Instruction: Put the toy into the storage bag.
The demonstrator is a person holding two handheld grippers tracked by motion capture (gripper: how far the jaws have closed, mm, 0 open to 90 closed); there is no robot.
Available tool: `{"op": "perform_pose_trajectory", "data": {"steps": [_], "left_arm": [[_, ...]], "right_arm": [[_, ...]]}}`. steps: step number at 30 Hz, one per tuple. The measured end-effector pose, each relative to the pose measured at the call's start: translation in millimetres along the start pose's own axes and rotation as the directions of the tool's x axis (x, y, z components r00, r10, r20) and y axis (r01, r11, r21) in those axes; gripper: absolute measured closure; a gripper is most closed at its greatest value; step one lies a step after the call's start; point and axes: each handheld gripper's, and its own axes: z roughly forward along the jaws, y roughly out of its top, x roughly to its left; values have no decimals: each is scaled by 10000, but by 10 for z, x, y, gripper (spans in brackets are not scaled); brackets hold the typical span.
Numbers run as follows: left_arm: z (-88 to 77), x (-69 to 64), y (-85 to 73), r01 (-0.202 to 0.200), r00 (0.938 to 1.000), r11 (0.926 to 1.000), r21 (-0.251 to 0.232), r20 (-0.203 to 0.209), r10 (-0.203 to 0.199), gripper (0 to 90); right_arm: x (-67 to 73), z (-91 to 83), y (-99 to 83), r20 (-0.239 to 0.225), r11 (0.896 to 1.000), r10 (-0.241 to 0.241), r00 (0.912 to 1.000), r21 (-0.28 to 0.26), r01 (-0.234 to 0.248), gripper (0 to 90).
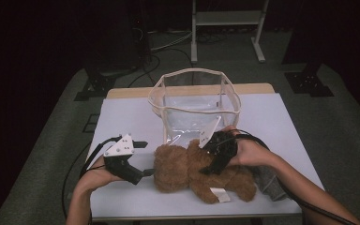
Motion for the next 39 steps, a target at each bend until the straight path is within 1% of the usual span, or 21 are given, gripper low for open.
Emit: {"op": "perform_pose_trajectory", "data": {"steps": [4,7,10,17,23,32,39], "left_arm": [[-11,6,-1,0,10000,10000,-31,-41,-1,79],[-14,15,-11,14,10000,10000,-5,-42,-14,79],[-16,18,-20,38,10000,10000,22,-55,-38,79],[-5,21,-34,82,10000,9999,63,-37,-82,79],[-6,22,-36,87,9999,9999,69,-62,-86,79],[-13,20,-39,73,10000,9999,85,-38,-73,79],[-9,23,-43,61,10000,9999,98,-28,-60,79]], "right_arm": [[-4,40,-37,-20,9999,86,10000,-55,-86,183],[-9,105,-75,-75,9999,96,9999,-33,-97,158],[-7,155,-105,-143,9997,243,9996,-38,-244,142],[38,207,-131,33,9999,112,9999,-5,-112,114],[61,213,-144,128,9999,115,9999,-80,-114,113],[114,227,-151,378,10000,-24,9993,-39,25,113],[126,238,-167,444,10000,-51,9990,-78,55,116]]}}
